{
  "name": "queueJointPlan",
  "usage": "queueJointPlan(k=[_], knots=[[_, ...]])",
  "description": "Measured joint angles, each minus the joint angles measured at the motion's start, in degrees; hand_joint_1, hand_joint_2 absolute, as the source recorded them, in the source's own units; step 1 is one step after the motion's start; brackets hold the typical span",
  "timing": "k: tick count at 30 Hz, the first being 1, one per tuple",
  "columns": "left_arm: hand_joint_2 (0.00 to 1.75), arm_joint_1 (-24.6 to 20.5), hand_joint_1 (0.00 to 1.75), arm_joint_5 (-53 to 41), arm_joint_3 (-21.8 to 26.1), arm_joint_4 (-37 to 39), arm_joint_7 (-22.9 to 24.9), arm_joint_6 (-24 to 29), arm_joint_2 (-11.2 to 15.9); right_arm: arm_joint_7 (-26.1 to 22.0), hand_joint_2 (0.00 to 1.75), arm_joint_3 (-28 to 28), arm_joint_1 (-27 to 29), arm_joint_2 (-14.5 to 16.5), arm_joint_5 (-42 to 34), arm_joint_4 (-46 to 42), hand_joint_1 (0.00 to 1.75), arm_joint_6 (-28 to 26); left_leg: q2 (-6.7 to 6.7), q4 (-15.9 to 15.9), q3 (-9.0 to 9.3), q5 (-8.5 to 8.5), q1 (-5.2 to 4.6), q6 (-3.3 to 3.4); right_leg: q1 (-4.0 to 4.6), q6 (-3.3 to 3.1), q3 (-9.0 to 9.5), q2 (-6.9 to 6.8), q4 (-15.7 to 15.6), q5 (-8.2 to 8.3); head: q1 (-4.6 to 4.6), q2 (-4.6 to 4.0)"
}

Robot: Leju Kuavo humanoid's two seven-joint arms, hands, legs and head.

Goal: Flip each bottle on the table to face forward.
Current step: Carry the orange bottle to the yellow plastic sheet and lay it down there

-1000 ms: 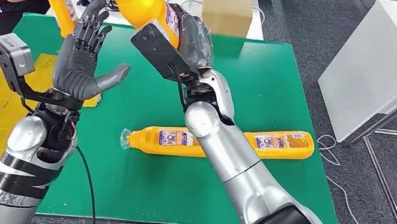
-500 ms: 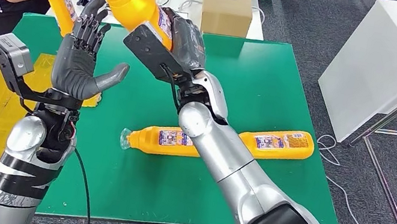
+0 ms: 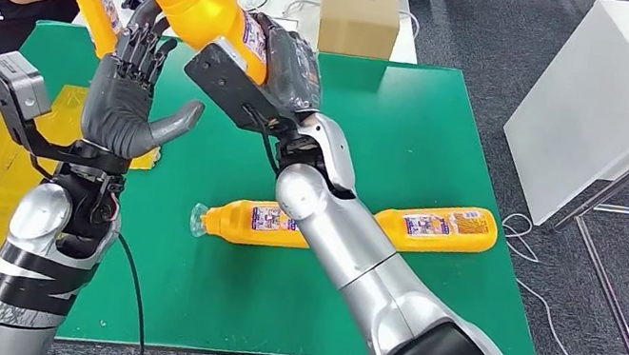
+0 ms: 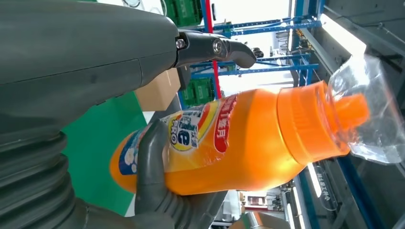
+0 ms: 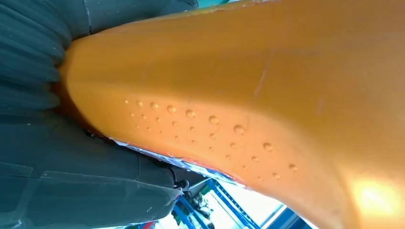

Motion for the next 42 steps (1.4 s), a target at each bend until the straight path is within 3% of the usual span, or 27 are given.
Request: queueJointPlan(k=[6, 12, 17, 33, 37, 42], knots=[[1.75, -0.9, 0.00, 0.8, 1.4, 0.0, 0.3, 0.0, 1.2, 1.8, 1.75, 2.7, 0.4, 2.2, 4.6, 1.7, 1.66, -1.3, 0.01, 0.0, 0.00, 0.00, 0.04, 0.00, 0.01, -0.01, -0.01, 0.01, 0.0, 0.00, -0.01, 0.00], [1.75, 0.1, 0.00, 16.6, 4.7, 0.0, 5.8, -8.9, 3.2, 10.4, 1.75, 12.1, 1.6, 4.3, 18.2, 2.6, 1.65, 1.2, 0.15, 0.0, -0.03, 0.00, 0.06, -0.01, 0.06, -0.03, -0.15, 0.13, 0.0, -0.02, -0.02, 0.00], [1.75, 2.7, 0.00, 18.5, 5.3, -0.5, 6.3, -9.7, 3.5, 10.6, 1.75, 15.2, 1.1, 4.4, 17.3, 4.1, 1.66, 1.2, 0.10, 0.0, -0.08, 0.00, 0.04, -0.01, 0.04, -0.04, -0.16, 0.11, 0.0, -0.03, 0.01, 0.00], [1.75, 6.4, 0.03, 20.2, 3.9, -1.3, 4.8, -6.3, 3.0, 7.7, 1.75, 17.8, 1.3, 4.4, 15.7, 7.9, 1.68, 0.3, 0.16, 0.0, -0.07, 0.00, 0.04, -0.01, 0.00, -0.03, -0.19, 0.14, 0.0, -0.02, 0.01, 0.00], [1.75, 7.6, 1.75, 20.5, 3.6, -1.5, 4.2, -5.2, 2.2, 7.1, 1.75, 18.0, 1.5, 4.4, 15.7, 8.9, 1.64, 0.2, 0.16, 0.0, -0.08, 0.00, 0.04, -0.01, 0.00, -0.03, -0.20, 0.14, 0.0, -0.02, 0.01, 0.00], [1.75, 8.9, 1.75, 20.1, 3.6, -2.3, 2.4, -3.3, 1.4, 7.1, 1.75, 18.3, 1.5, 4.4, 15.4, 9.1, 1.63, 0.3, 0.17, 0.0, -0.07, 0.00, 0.03, -0.01, 0.00, -0.03, -0.19, 0.14, 0.0, -0.02, 0.01, 0.00]])
